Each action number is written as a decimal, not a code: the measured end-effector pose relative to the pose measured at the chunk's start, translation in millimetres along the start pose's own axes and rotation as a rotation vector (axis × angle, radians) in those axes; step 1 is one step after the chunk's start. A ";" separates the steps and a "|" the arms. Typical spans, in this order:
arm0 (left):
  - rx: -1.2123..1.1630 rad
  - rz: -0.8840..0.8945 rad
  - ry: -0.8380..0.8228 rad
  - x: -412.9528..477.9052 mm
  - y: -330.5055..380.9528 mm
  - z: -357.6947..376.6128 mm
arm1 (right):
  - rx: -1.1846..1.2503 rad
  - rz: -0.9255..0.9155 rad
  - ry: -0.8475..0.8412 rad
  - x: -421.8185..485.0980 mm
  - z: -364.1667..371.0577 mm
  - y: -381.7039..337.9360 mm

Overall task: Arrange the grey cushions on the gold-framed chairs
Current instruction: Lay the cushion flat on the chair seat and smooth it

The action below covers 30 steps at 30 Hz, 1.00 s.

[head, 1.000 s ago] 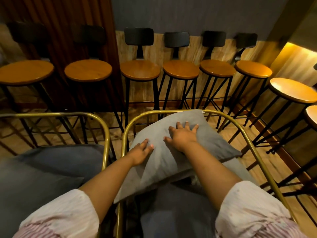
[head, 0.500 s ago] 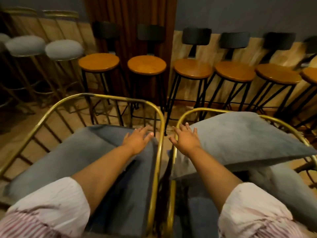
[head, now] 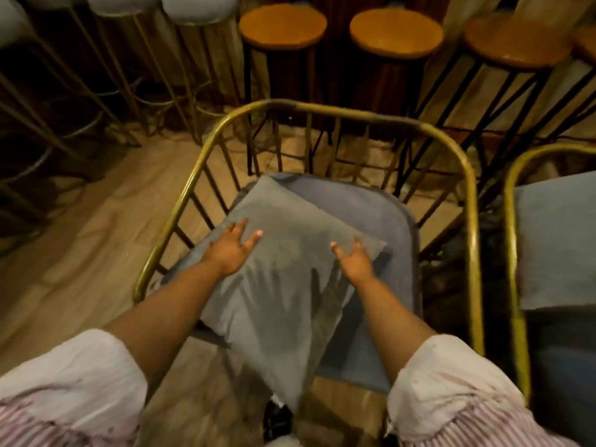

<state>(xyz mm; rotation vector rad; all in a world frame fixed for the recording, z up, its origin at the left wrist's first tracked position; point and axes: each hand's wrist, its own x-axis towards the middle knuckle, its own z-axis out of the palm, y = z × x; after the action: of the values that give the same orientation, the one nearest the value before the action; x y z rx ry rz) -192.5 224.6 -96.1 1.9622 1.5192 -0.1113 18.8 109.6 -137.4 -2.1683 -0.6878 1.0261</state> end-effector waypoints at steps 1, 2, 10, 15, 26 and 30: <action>-0.020 -0.013 0.001 7.8 -16.6 -4.6 | 0.032 0.068 0.027 3.6 15.9 5.4; -0.042 -0.027 0.001 15.1 -30.6 -9.3 | 0.060 0.130 0.060 7.4 29.5 12.3; -0.196 -0.159 -0.039 71.6 -92.2 -5.8 | 0.369 0.408 0.156 27.0 74.8 65.9; -0.259 -0.236 -0.063 101.9 -108.6 11.4 | 0.536 0.401 0.188 37.1 88.6 92.8; -0.131 -0.292 -0.170 119.6 -114.4 21.0 | 0.697 0.293 0.164 42.7 77.6 95.8; -0.261 -0.289 -0.190 100.8 -100.5 24.4 | 0.560 0.175 0.104 47.5 43.8 82.7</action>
<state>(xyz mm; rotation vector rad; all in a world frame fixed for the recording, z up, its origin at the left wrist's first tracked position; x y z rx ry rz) -241.7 308.3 -203.0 1.4791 1.5934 -0.2048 25.1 101.1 -241.8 -1.7881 -0.1323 1.0349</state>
